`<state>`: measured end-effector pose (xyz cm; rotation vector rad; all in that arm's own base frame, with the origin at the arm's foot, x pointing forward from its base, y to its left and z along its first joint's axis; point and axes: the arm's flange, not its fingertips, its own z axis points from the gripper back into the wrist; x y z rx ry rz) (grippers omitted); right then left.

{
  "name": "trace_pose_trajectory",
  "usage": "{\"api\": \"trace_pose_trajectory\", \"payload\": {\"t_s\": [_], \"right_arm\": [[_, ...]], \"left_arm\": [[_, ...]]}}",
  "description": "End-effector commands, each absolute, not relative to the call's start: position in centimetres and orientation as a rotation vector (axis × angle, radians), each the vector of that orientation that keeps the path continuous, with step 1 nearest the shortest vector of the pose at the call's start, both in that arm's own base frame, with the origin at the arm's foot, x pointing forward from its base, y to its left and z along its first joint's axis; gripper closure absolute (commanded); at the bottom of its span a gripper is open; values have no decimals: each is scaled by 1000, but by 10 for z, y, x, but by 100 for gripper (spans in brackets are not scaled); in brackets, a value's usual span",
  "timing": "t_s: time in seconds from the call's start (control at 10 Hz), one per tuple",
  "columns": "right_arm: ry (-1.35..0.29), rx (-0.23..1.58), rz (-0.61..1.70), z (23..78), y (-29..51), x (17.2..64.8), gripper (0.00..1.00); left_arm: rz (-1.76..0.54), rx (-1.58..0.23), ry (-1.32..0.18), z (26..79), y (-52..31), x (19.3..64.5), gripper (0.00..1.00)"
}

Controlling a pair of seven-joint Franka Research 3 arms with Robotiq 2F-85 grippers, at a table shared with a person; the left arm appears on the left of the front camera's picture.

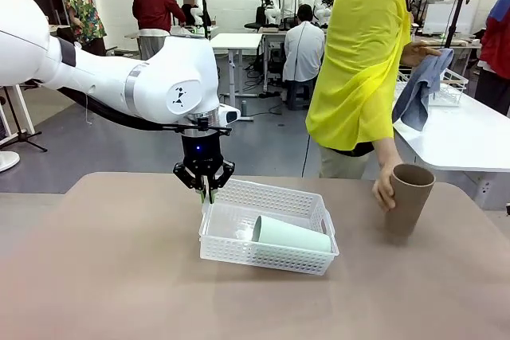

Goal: Clean and organize the cups into the basket.
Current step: Pick up the Reusable plastic cup from the right side of the table and stack it inside the Organizing basket in the center of the table.

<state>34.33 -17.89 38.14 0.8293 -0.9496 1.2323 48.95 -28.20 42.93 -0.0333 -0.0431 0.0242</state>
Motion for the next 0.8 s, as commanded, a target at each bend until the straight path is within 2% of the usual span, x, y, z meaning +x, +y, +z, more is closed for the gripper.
{"api": "trace_pose_trajectory", "payload": {"t_s": [0.0,0.7], "right_arm": [[-954,836,1218,382,-175,340,0],[-949,830,1234,381,-178,343,0]], "left_arm": [[21,-30,-41,428,-282,488,100],[21,-30,-41,428,-282,488,100]]}}
